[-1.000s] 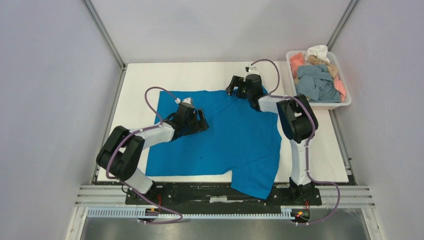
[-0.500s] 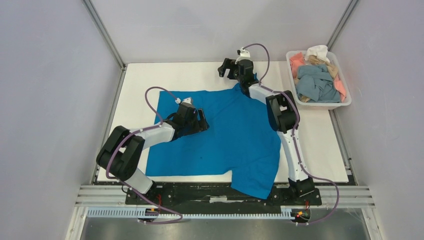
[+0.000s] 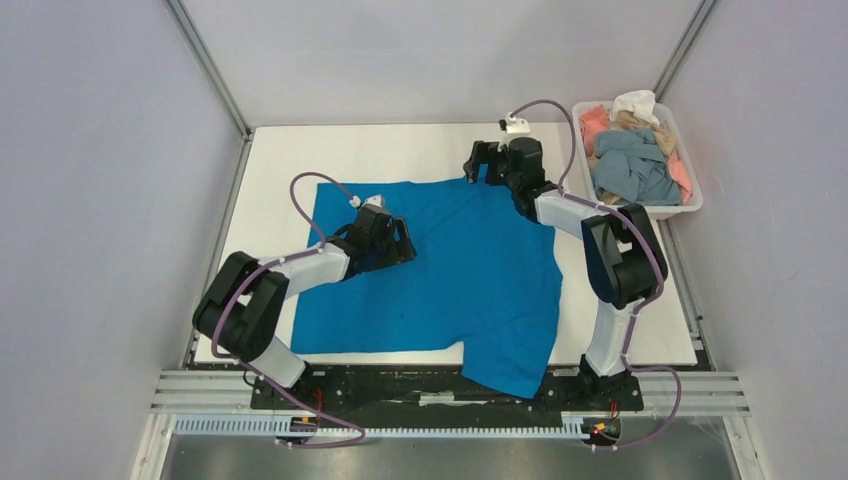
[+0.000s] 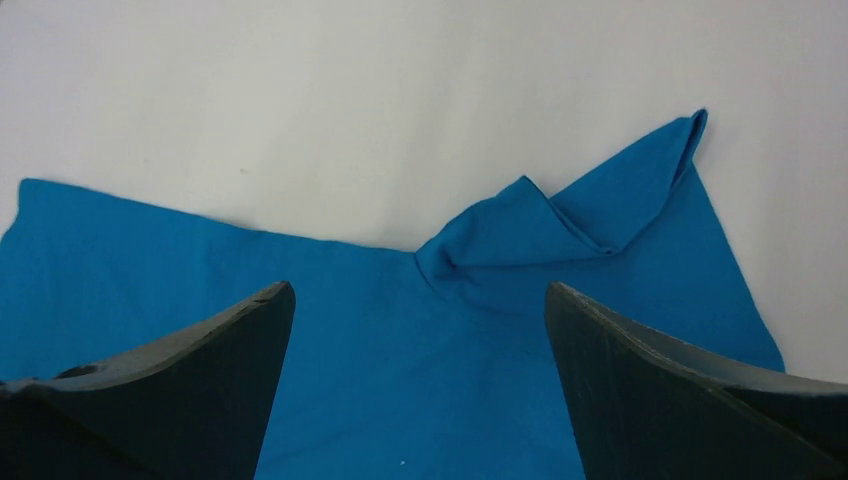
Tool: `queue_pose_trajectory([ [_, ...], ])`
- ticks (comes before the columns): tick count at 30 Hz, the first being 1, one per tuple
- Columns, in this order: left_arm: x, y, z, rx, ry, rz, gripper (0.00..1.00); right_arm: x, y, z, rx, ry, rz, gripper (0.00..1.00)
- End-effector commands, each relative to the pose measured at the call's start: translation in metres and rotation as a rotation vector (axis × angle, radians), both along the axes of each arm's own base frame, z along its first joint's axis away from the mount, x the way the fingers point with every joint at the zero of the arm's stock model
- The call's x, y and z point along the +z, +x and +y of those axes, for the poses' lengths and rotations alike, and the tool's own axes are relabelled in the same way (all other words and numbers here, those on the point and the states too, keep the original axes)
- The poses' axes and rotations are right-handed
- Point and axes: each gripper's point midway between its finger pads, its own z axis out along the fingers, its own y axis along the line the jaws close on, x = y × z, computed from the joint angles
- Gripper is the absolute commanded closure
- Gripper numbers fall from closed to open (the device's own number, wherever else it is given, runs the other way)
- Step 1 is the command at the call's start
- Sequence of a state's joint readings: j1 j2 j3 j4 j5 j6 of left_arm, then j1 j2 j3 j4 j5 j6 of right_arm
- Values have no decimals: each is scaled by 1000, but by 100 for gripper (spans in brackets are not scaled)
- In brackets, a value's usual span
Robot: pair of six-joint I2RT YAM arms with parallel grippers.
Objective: Fold and stack the t-shirts
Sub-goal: Flatten out the tshirt
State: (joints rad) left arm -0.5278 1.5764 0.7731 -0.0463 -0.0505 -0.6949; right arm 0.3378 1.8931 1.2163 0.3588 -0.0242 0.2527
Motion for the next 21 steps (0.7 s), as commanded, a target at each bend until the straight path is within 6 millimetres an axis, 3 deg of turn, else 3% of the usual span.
queue_pose_trajectory([
  [1, -3, -4, 4, 2, 21, 23, 13, -36, 5, 11, 59, 4, 62, 2],
  [9, -7, -3, 3, -6, 25, 34, 13, -59, 34, 18, 36, 12, 82, 2],
  [12, -10, -6, 3, -14, 31, 45, 13, -61, 54, 21, 26, -1, 45, 2],
  [17, -13, -11, 10, -3, 53, 51, 13, -87, 100, 28, 29, 12, 65, 2],
  [18, -11, -11, 12, -1, 57, 47, 13, -97, 105, 32, 36, 30, 86, 2],
  [21, -6, -11, 15, 10, 68, 32, 13, -95, 116, 44, 62, 96, 70, 2],
])
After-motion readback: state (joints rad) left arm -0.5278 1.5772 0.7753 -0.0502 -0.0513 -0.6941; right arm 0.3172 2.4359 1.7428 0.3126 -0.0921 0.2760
